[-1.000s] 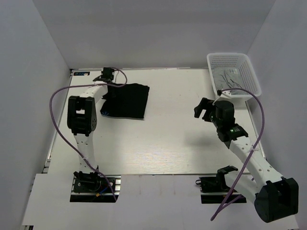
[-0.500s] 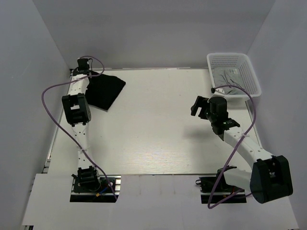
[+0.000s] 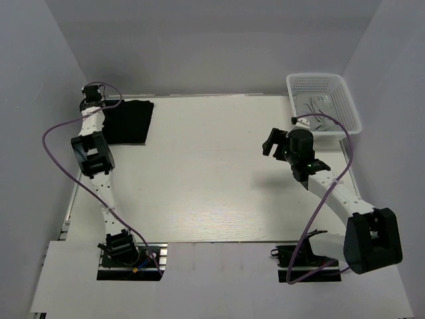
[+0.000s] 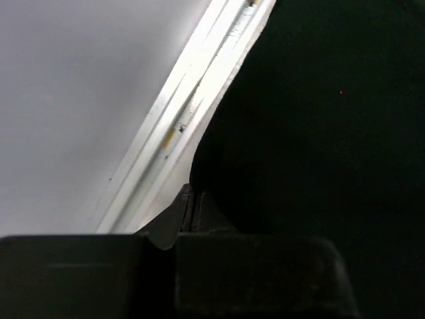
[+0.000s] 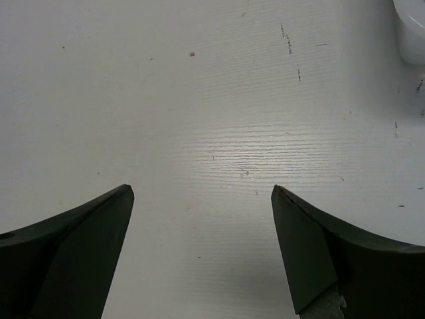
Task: Fold and stack the t-shirts
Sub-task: Put the neatly folded tshirt into the corner of the board with the left arm
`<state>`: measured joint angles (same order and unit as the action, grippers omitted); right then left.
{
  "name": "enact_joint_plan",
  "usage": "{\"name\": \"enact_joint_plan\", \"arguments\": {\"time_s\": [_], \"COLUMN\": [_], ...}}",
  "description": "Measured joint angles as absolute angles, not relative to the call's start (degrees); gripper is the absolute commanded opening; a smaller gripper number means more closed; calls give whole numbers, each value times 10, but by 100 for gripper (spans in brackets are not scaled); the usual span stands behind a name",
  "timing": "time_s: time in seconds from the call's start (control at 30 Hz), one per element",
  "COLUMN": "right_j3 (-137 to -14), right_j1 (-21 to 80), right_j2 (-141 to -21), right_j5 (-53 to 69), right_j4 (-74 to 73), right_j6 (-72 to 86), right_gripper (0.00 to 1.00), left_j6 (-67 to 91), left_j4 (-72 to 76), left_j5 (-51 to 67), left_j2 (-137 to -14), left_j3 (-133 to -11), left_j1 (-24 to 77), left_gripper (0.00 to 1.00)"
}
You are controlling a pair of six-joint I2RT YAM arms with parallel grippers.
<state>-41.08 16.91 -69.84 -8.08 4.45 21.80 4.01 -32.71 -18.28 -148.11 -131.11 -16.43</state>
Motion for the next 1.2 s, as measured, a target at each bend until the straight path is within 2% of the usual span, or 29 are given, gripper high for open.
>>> {"name": "enact_joint_plan", "arguments": {"time_s": [0.03, 0.07, 0.1, 0.17, 0.2, 0.33, 0.5, 0.73, 0.93, 1.13, 1.2], "right_j3": [-412, -413, -415, -422, -426, -444, -452, -444, -371, -285, -264], "right_j1": [169, 169, 169, 169, 169, 169, 169, 170, 170, 170, 170], "right_j2": [-700, -701, -703, -707, -710, -721, -722, -707, -613, -528, -499], "right_j5": [-78, -76, -73, -68, -64, -40, -7, 60, 102, 121, 121], "right_j4": [44, 44, 42, 40, 39, 32, 30, 29, 30, 20, 14], "right_j6": [219, 219, 220, 220, 220, 219, 218, 224, 246, 265, 270], "right_gripper": [90, 90, 90, 90, 90, 90, 90, 90, 90, 90, 90], "left_j6": [42, 44, 47, 52, 56, 72, 97, 175, 262, 303, 312], "left_j4": [-328, -329, -331, -330, -328, -322, -345, -356, -278, -183, -169], "left_j5": [-179, -175, -171, -166, -164, -152, -141, -160, -61, 49, 81], "left_j2": [-1481, -1481, -1481, -1479, -1474, -1414, -1316, -1080, -855, -663, -604], "left_j3": [-1313, -1315, -1317, -1318, -1313, -1251, -1234, -1110, -828, -492, -402], "left_j1": [-168, -171, -173, -175, -175, -176, -166, -152, -124, -2, 11], "left_gripper": [0, 4, 15, 82, 100, 100, 100, 100, 100, 100, 100]}}
